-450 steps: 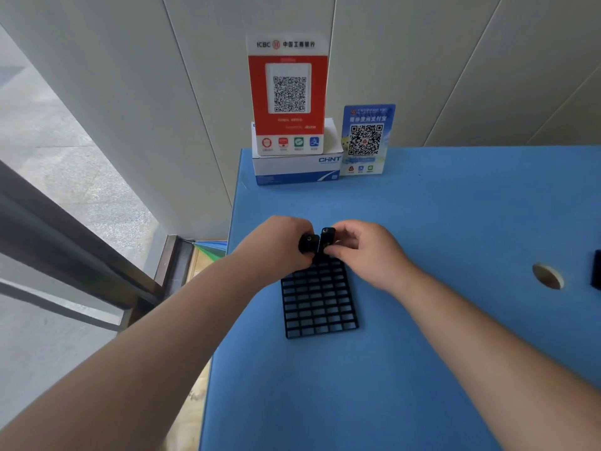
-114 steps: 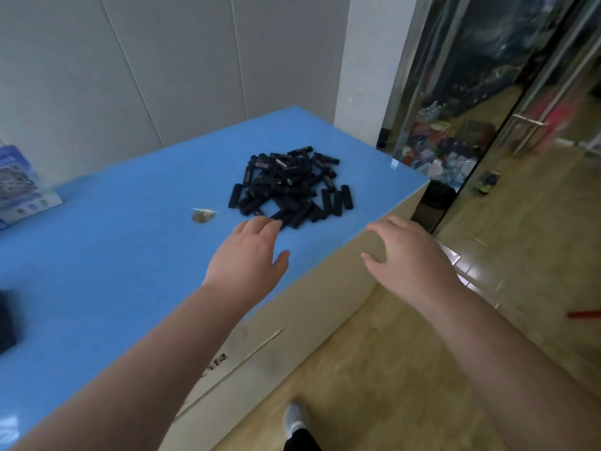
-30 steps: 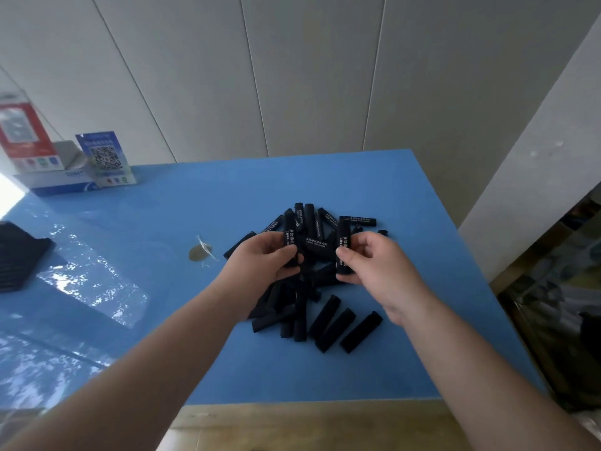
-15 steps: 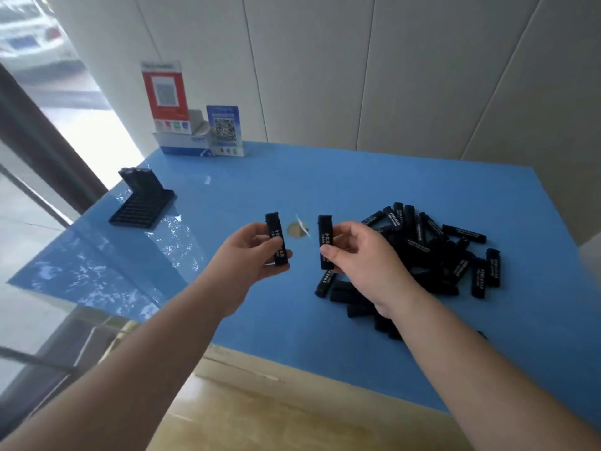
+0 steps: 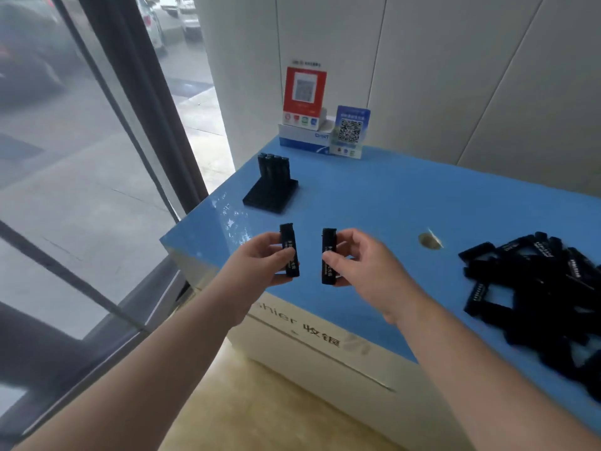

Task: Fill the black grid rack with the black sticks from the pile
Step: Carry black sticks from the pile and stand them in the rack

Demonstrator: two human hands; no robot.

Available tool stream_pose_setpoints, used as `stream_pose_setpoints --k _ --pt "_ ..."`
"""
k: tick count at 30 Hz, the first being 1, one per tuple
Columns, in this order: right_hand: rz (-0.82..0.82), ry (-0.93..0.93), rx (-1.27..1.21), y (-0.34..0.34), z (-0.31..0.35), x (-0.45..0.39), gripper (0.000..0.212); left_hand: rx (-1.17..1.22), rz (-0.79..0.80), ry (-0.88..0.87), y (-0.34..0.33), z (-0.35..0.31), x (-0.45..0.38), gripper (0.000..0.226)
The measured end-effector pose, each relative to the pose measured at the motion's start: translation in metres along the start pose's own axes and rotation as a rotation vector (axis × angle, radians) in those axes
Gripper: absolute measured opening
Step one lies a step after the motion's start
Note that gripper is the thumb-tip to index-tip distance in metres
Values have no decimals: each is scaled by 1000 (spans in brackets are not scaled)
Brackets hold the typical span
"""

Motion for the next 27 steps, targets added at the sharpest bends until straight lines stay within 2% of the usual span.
stream_pose_setpoints --k 4,10,17,27 --pt "-51 17 -50 -54 12 -16 6 -56 6 -29 57 -3 1 16" --pt "-68 6 -67 -100 23 -30 9 -75 15 -28 109 -2 -11 20" --pt "-94 -14 -82 -111 23 -65 9 -80 29 -16 134 -3 -48 20" --pt "-114 9 -59 -112 41 -160 14 -164 26 -43 163 -30 -144 20"
Point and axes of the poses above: each hand's wrist, its own x-axis away from the middle knuckle, its own y-axis out of the back of the hand, z = x × y, the point moved 5 cm from there along -x, towards the middle knuckle, and after that the axes turned 3 degrees about -y, right-handed, at the moved point
